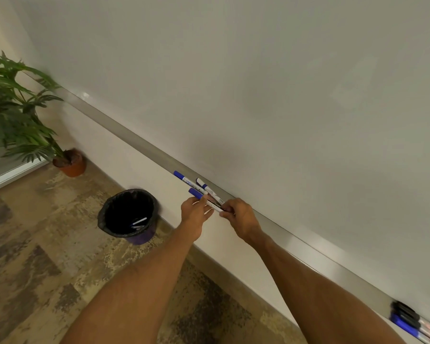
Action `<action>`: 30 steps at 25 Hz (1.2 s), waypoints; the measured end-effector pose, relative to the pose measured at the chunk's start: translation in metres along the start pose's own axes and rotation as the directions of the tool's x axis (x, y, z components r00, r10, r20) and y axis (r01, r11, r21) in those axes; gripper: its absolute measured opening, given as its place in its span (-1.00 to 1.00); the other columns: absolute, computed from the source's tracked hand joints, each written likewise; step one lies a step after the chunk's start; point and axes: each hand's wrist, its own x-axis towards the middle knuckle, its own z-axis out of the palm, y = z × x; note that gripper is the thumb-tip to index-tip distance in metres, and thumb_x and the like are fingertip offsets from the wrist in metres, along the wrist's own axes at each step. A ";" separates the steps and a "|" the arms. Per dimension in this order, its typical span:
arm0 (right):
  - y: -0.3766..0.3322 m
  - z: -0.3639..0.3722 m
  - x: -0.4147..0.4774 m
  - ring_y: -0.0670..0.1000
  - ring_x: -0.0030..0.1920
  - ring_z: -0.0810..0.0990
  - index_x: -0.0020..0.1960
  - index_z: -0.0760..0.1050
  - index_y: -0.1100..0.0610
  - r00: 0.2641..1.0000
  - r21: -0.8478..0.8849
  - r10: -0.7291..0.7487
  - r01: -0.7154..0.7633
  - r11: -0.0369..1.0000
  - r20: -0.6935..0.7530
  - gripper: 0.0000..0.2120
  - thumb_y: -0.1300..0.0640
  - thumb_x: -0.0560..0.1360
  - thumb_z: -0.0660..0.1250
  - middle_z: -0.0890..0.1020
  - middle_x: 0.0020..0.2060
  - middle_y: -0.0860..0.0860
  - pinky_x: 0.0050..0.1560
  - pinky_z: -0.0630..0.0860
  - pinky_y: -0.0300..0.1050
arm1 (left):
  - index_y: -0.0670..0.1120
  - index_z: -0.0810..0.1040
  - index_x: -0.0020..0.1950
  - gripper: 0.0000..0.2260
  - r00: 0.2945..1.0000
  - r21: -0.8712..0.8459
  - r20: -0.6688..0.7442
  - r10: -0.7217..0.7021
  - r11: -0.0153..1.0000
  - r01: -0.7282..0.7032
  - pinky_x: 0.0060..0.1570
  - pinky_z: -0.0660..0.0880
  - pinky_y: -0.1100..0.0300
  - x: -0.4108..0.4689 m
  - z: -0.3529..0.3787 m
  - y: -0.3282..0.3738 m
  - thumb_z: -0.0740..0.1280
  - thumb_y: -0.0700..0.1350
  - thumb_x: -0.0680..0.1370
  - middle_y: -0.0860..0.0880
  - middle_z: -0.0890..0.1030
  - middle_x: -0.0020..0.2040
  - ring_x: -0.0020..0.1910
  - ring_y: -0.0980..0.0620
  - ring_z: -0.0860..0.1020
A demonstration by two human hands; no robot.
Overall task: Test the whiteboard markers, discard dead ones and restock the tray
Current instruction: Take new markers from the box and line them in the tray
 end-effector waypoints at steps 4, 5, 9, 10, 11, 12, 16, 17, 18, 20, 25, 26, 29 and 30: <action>-0.008 0.008 0.013 -0.02 -0.14 0.48 0.03 0.54 0.16 0.980 0.058 0.124 -0.117 0.991 -0.154 -0.77 0.03 0.59 0.21 0.56 -0.07 0.07 -0.17 0.42 -0.19 | -0.20 0.50 0.18 -0.81 0.999 -0.110 0.000 -0.035 0.993 0.035 -0.18 0.61 0.06 0.006 -0.014 0.010 0.28 -0.18 0.59 -0.19 0.63 0.04 -0.09 -0.11 0.66; -0.008 0.010 0.018 0.00 -0.13 0.49 0.05 0.53 0.18 0.971 0.021 0.167 -0.166 0.986 -0.169 -0.79 0.05 0.58 0.22 0.55 -0.04 0.09 -0.16 0.43 -0.18 | -0.21 0.49 0.20 -0.80 0.998 -0.131 -0.005 -0.059 0.990 0.058 -0.14 0.60 0.03 0.008 -0.017 0.011 0.27 -0.19 0.60 -0.20 0.63 0.04 -0.07 -0.11 0.65; -0.011 0.021 0.031 0.09 -0.02 0.52 0.10 0.50 0.19 0.968 -0.159 0.236 -0.247 0.956 -0.083 -0.83 0.16 0.58 0.22 0.52 0.06 0.13 -0.05 0.52 -0.07 | -0.23 0.47 0.24 -0.78 0.993 -0.166 0.001 -0.115 0.980 0.113 -0.08 0.57 0.00 0.015 -0.035 0.015 0.25 -0.20 0.61 -0.17 0.62 -0.02 -0.05 -0.10 0.63; -0.011 0.022 0.033 0.09 -0.03 0.53 0.09 0.51 0.19 0.967 -0.178 0.244 -0.253 0.951 -0.073 -0.84 0.17 0.58 0.22 0.53 0.05 0.14 -0.07 0.51 -0.08 | -0.23 0.47 0.25 -0.77 0.993 -0.177 0.006 -0.118 0.977 0.117 -0.05 0.57 -0.02 0.017 -0.039 0.015 0.25 -0.20 0.61 -0.17 0.62 -0.02 -0.04 -0.10 0.63; -0.012 0.022 0.035 0.09 -0.04 0.54 0.08 0.52 0.20 0.967 -0.191 0.246 -0.254 0.948 -0.066 -0.84 0.17 0.58 0.22 0.54 0.04 0.14 -0.11 0.48 -0.10 | -0.24 0.47 0.26 -0.76 0.993 -0.196 0.009 -0.120 0.973 0.120 0.00 0.56 -0.04 0.018 -0.042 0.015 0.25 -0.21 0.61 -0.16 0.62 -0.02 -0.04 -0.09 0.62; -0.012 0.021 0.037 0.09 -0.05 0.54 0.08 0.52 0.20 0.966 -0.191 0.252 -0.259 0.947 -0.060 -0.84 0.17 0.57 0.23 0.55 0.03 0.14 -0.14 0.46 -0.12 | -0.23 0.46 0.26 -0.76 0.993 -0.213 0.009 -0.121 0.970 0.120 0.03 0.55 -0.05 0.020 -0.046 0.015 0.25 -0.21 0.61 -0.16 0.62 -0.02 -0.04 -0.09 0.62; -0.009 0.020 0.043 0.12 -0.07 0.58 0.04 0.53 0.22 0.944 -0.133 0.328 -0.330 0.934 -0.038 -0.88 0.21 0.55 0.27 0.58 -0.02 0.15 -0.10 0.52 -0.05 | -0.22 0.46 0.25 -0.77 0.994 -0.219 -0.012 -0.112 0.970 0.107 0.10 0.51 -0.05 0.028 -0.054 0.016 0.26 -0.22 0.60 -0.13 0.63 -0.05 -0.05 -0.05 0.62; -0.008 0.020 0.045 0.13 -0.07 0.59 0.03 0.54 0.23 0.936 -0.128 0.350 -0.352 0.927 -0.040 -0.89 0.23 0.54 0.27 0.59 -0.03 0.16 -0.07 0.54 -0.03 | -0.22 0.46 0.24 -0.78 0.994 -0.206 -0.015 -0.106 0.973 0.101 0.14 0.49 -0.07 0.029 -0.054 0.016 0.25 -0.22 0.60 -0.12 0.63 -0.05 -0.06 -0.04 0.62; -0.007 0.020 0.046 0.15 -0.08 0.59 0.02 0.54 0.23 0.928 -0.112 0.369 -0.372 0.922 -0.046 -0.89 0.25 0.54 0.26 0.59 -0.04 0.17 -0.06 0.54 -0.03 | -0.21 0.46 0.23 -0.79 0.995 -0.190 -0.016 -0.099 0.977 0.094 0.17 0.48 -0.08 0.029 -0.053 0.017 0.25 -0.22 0.61 -0.12 0.63 -0.04 -0.06 -0.03 0.62; -0.008 0.020 0.047 0.13 -0.12 0.57 -0.02 0.54 0.25 0.924 -0.019 0.376 -0.379 0.925 -0.069 -0.88 0.27 0.55 0.23 0.60 -0.07 0.18 -0.10 0.50 -0.05 | -0.20 0.46 0.21 -0.81 0.996 -0.167 -0.013 -0.086 0.983 0.083 0.21 0.47 -0.10 0.030 -0.052 0.018 0.24 -0.23 0.61 -0.13 0.63 0.00 -0.05 -0.03 0.62; -0.025 0.017 0.043 -0.01 -0.24 0.49 -0.04 0.53 0.17 0.973 0.369 0.231 -0.222 0.903 0.018 -0.87 0.24 0.59 0.20 0.56 -0.25 0.02 -0.22 0.47 -0.17 | -0.20 0.47 0.19 -0.82 0.998 -0.189 -0.003 -0.064 0.980 0.063 0.17 0.50 -0.05 0.032 -0.047 0.024 0.26 -0.22 0.60 -0.16 0.63 0.11 0.01 -0.06 0.63; -0.029 0.016 0.041 -0.03 -0.25 0.49 -0.01 0.53 0.18 0.979 0.414 0.197 -0.204 0.887 0.062 -0.86 0.23 0.60 0.19 0.57 -0.24 0.00 -0.22 0.49 -0.19 | -0.19 0.48 0.19 -0.82 0.998 -0.197 0.004 -0.057 0.979 0.057 0.16 0.50 -0.05 0.032 -0.047 0.025 0.26 -0.22 0.60 -0.15 0.62 0.12 0.01 -0.07 0.63; -0.033 0.017 0.042 -0.02 -0.19 0.52 0.10 0.55 0.23 0.983 0.429 0.113 -0.167 0.888 0.147 -0.80 0.20 0.61 0.18 0.61 -0.08 0.07 -0.12 0.56 -0.13 | -0.19 0.49 0.21 -0.79 0.999 -0.232 0.034 -0.028 0.972 0.035 0.08 0.56 -0.03 0.032 -0.049 0.028 0.29 -0.22 0.58 -0.17 0.62 0.12 -0.02 -0.09 0.64; -0.034 0.017 0.043 0.02 -0.15 0.54 0.11 0.55 0.23 0.983 0.413 0.085 -0.145 0.899 0.161 -0.80 0.20 0.60 0.19 0.60 -0.05 0.07 -0.09 0.57 -0.12 | -0.20 0.49 0.23 -0.77 0.999 -0.231 0.043 -0.016 0.973 0.026 0.06 0.58 -0.03 0.033 -0.050 0.027 0.29 -0.21 0.58 -0.18 0.62 0.11 -0.03 -0.10 0.66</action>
